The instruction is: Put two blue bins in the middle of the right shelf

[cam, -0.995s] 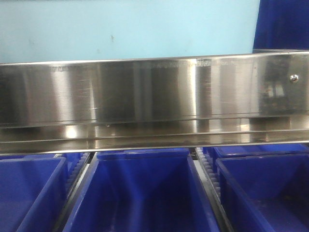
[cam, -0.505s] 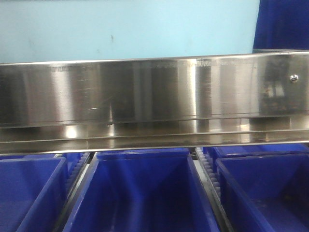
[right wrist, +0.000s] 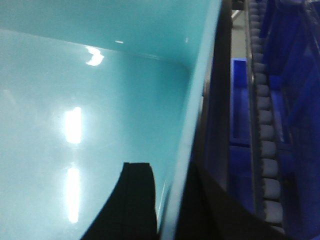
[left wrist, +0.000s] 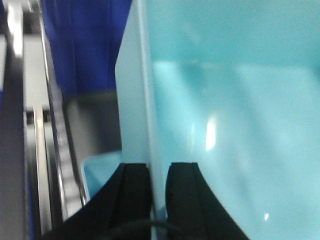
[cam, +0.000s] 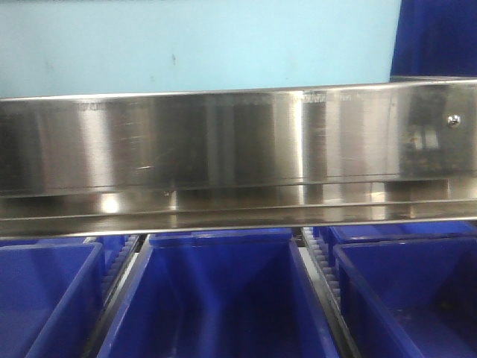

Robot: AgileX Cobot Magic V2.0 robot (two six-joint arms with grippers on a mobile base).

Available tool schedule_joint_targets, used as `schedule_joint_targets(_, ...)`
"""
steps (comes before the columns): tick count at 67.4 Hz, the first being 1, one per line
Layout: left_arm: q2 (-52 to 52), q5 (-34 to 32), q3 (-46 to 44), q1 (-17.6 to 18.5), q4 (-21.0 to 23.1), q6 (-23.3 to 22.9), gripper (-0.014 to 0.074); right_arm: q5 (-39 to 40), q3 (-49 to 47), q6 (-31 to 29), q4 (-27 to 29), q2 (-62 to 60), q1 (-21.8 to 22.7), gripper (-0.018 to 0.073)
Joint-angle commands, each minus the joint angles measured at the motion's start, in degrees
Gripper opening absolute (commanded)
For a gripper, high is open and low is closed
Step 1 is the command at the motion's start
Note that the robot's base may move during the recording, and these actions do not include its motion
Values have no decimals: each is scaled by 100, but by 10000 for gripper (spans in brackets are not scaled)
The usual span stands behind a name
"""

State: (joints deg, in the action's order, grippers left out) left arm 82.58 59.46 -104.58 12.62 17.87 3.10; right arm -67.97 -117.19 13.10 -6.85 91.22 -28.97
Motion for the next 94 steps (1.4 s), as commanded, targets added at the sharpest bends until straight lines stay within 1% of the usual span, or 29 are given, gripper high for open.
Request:
schedule_joint_targets(1,60,24,120,5,72,-30,-111,169,62,-167,-248,85,24,-153)
schedule_joint_targets(10,81,46,433,5,-45,-30,-111,155,61,-167,-248,346,24,-153)
schedule_joint_targets(27,81,226,847,5,-60,-30,-111,-159,75,-167,-248,620,24,-153)
schedule_joint_targets(46,81,483,906,5,-60,-30,-109,-199,75,-167,-248,643,24,-153)
schedule_joint_targets(48,81,494,906,5,-60,-30,-104,-199,75,-167,-248,643,24,-153)
schedule_joint_targets(53,81,507,906,5,-60,-30,-48,-199,75,-167,-248,643,24,-146)
schedule_joint_targets(55,81,507,906,5,-60,-30,-13,-199,75,-167,-248,643,24,-128)
schedule_joint_targets(57,81,507,906,5,-60,-30,41,-199,75,-167,-248,643,24,-106)
schedule_joint_targets(58,81,507,906,5,-60,-30,79,-199,75,-167,-248,643,24,-78)
schedule_joint_targets(59,81,507,906,5,-60,-30,92,-199,75,-167,-248,643,24,-55)
schedule_joint_targets(62,81,507,906,5,-60,-30,178,-199,75,-167,-248,643,24,45)
schedule_joint_targets(63,81,507,906,5,-60,-30,222,-199,75,-167,-248,643,24,61)
schedule_joint_targets(64,81,507,906,5,-60,-30,236,-199,75,-167,-248,643,24,96)
schedule_joint_targets(65,81,507,906,5,-60,-30,265,-199,75,-167,-248,643,24,150)
schedule_joint_targets(67,70,507,906,5,-50,-30,320,-199,75,-167,-248,643,24,226)
schedule_joint_targets(68,70,507,906,5,-50,-30,359,-199,75,-167,-248,631,24,246)
schedule_joint_targets(69,70,492,906,5,-50,-30,372,-199,75,-167,-248,630,24,285)
schedule_joint_targets(70,58,496,906,5,-50,-30,407,-199,75,-167,-248,620,24,343)
schedule_joint_targets(74,58,464,906,5,-50,-30,485,-199,75,-167,-248,579,24,480)
schedule_joint_targets(77,58,464,893,5,-50,-30,524,-199,75,-159,-248,531,24,550)
schedule_joint_targets(79,58,464,893,5,-50,-30,541,-199,75,-140,-248,504,24,578)
schedule_joint_targets(86,13,464,893,5,-47,-30,549,-199,75,-117,-248,361,24,556)
schedule_joint_targets(94,-28,562,893,5,-225,-30,547,-199,75,-114,-237,279,24,548)
